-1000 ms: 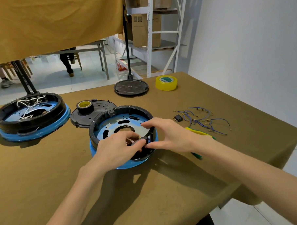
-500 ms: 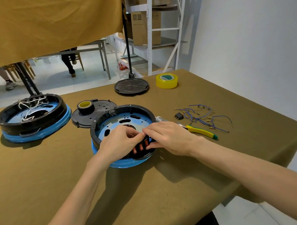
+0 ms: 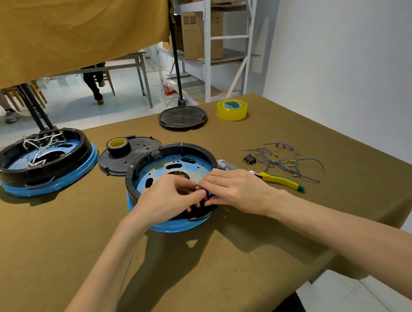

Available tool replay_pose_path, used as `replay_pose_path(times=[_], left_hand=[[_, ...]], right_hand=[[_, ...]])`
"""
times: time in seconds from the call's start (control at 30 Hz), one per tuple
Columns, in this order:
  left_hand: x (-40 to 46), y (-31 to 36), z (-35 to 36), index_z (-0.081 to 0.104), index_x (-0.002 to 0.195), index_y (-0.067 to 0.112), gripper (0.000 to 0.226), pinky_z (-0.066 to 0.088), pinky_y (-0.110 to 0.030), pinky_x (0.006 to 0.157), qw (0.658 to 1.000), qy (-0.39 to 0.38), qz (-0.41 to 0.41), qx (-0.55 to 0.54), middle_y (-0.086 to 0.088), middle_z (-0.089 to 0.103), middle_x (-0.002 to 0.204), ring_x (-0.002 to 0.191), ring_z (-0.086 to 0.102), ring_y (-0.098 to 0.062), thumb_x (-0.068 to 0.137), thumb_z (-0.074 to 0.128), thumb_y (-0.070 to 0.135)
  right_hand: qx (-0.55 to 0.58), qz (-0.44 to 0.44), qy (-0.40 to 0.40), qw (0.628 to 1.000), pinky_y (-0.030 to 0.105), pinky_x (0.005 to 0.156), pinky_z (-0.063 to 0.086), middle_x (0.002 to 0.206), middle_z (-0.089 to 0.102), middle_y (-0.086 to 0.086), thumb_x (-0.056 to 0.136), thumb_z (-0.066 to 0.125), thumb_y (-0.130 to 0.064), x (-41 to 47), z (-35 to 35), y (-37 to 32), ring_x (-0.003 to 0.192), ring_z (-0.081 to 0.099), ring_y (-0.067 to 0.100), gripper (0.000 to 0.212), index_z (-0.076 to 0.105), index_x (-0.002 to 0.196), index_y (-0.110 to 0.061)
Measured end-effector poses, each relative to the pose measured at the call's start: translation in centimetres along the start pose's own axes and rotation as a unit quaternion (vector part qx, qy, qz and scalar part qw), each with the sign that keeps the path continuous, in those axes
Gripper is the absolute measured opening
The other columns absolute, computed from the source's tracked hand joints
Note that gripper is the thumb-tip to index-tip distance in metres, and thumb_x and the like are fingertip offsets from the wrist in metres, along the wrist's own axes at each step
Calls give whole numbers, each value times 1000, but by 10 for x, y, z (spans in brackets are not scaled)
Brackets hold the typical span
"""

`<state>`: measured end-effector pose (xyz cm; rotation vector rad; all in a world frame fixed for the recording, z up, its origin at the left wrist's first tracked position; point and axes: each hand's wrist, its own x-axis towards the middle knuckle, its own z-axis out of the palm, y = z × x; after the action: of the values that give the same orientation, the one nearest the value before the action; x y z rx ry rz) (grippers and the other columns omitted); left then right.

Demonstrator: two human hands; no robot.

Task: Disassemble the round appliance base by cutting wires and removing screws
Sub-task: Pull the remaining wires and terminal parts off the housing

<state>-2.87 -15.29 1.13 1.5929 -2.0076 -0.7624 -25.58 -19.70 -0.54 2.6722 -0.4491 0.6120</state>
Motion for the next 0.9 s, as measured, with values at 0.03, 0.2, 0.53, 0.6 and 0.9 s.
replay_pose_path(times=[0.03, 0.2, 0.53, 0.6, 0.9], left_hand=[[-1, 0, 1, 71, 89, 56, 30, 62, -39, 81, 1000, 11, -3, 11, 31, 73, 86, 84, 70, 5, 73, 55, 76], [-2, 1, 12, 67, 85, 55, 35, 56, -27, 73, 992, 105, -9, 66, 33, 69, 80, 84, 65, 12, 67, 51, 81], [-5, -2, 16, 76, 103, 45, 31, 49, -18, 66, 986, 139, 15, 86, 36, 64, 74, 83, 61, 18, 85, 63, 66], [-5, -3, 17, 76, 105, 44, 37, 49, -17, 67, 987, 138, 18, 84, 38, 60, 71, 81, 59, 21, 83, 60, 70], [-10, -3, 21, 76, 109, 39, 55, 56, -22, 68, 973, 181, 44, 133, 23, 75, 94, 84, 64, 6, 80, 50, 77]], right_hand=[[3, 6, -4, 1000, 40, 97, 56, 119, 71, 15, 101, 64, -27, 0, 1, -1, 113, 66, 27, 37, 67, 125, 2], [31, 63, -11, 998, 32, 91, 56, 118, 71, 9, 97, 69, -36, -1, -1, -5, 109, 68, 22, 41, 69, 124, -5], [-17, 7, -140, 990, 39, 88, 53, 119, 67, 10, 111, 29, -43, 14, -15, 1, 110, 62, 25, 53, 61, 129, -5], [-21, -7, -145, 989, 38, 88, 52, 117, 67, 10, 112, 27, -42, 14, -16, 3, 108, 63, 24, 54, 62, 128, -4], [-16, -8, -126, 992, 40, 83, 55, 111, 70, 11, 111, 35, -38, 12, -13, 5, 102, 65, 26, 48, 65, 122, -2]])
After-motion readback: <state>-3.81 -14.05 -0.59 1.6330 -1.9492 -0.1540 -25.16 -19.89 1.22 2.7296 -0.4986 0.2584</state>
